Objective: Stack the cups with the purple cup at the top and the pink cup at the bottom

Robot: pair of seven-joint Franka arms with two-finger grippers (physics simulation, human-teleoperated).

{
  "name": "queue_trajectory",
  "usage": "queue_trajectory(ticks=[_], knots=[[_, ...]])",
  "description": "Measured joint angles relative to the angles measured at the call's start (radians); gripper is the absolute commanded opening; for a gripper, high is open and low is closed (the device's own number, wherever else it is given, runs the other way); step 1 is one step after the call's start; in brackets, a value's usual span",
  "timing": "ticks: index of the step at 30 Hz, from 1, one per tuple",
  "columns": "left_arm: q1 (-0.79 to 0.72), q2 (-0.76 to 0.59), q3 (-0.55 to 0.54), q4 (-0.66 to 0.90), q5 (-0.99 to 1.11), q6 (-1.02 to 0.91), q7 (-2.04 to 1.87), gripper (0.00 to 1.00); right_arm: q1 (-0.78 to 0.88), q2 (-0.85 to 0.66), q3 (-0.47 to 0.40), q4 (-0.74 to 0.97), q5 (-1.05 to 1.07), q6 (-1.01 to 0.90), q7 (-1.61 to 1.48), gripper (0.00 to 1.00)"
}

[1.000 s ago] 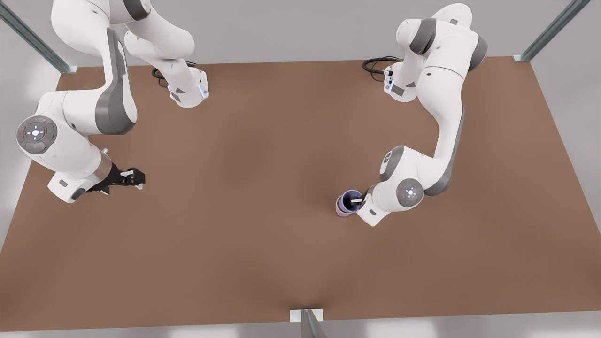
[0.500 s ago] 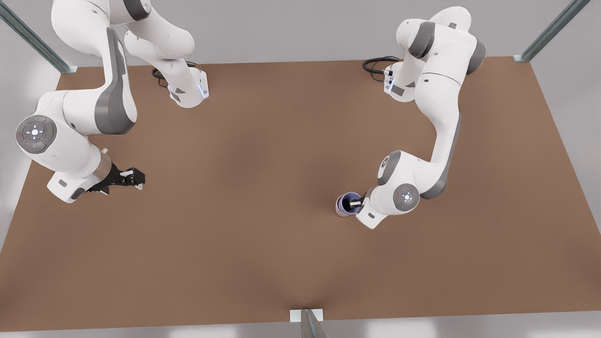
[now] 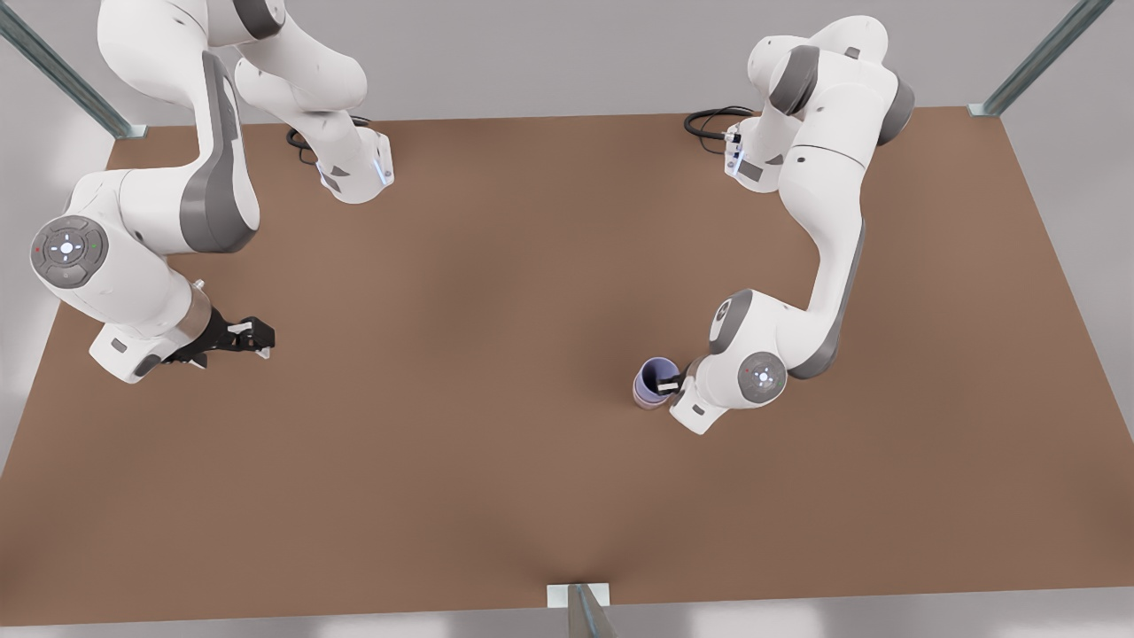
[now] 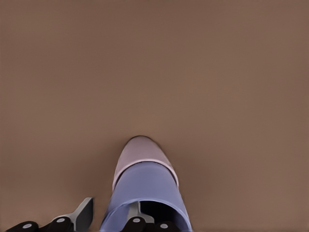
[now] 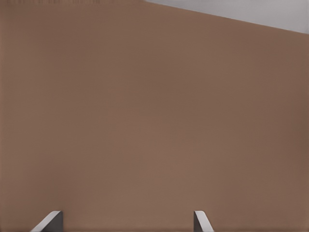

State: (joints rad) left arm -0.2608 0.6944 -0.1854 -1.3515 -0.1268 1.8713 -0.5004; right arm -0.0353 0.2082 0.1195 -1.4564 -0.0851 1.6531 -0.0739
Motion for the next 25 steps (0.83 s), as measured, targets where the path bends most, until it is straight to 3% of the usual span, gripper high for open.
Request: queue_trajectory(ticks=[5, 6, 7, 8, 14, 20, 22, 25], knots=[[0.001, -0.001, 0.0, 0.001, 0.001, 0.001, -0.003, 0.57, 0.0, 0.0, 0.0, 0.001, 0.0, 0.003, 0.001, 1.0], [0.002, -0.002, 0.0, 0.001, 0.001, 0.001, -0.003, 0.64, 0.0, 0.0, 0.0, 0.002, 0.0, 0.003, 0.001, 1.0], [0.002, -0.005, 0.0, 0.001, 0.001, 0.0, -0.003, 0.94, 0.0, 0.0, 0.0, 0.002, 0.0, 0.004, 0.001, 1.0], [0.003, -0.007, 0.0, 0.001, 0.0, -0.002, -0.003, 1.0, 0.0, 0.0, 0.0, 0.002, 0.0, 0.004, 0.001, 1.0], [0.026, -0.048, 0.019, 0.04, 0.0, -0.043, 0.0, 1.0, 0.0, 0.001, 0.0, 0.002, 0.001, 0.005, 0.002, 1.0], [0.044, -0.291, 0.224, 0.029, 0.077, -0.232, 0.077, 1.0, -0.001, 0.001, 0.0, 0.002, 0.002, 0.006, 0.002, 1.0], [0.045, -0.396, 0.241, -0.06, 0.113, -0.269, 0.113, 1.0, 0.0, 0.004, 0.0, 0.002, 0.003, 0.006, 0.002, 1.0], [0.04, -0.43, 0.246, -0.087, 0.141, -0.315, 0.161, 1.0, -0.001, 0.006, 0.0, 0.002, 0.003, 0.007, 0.001, 1.0]])
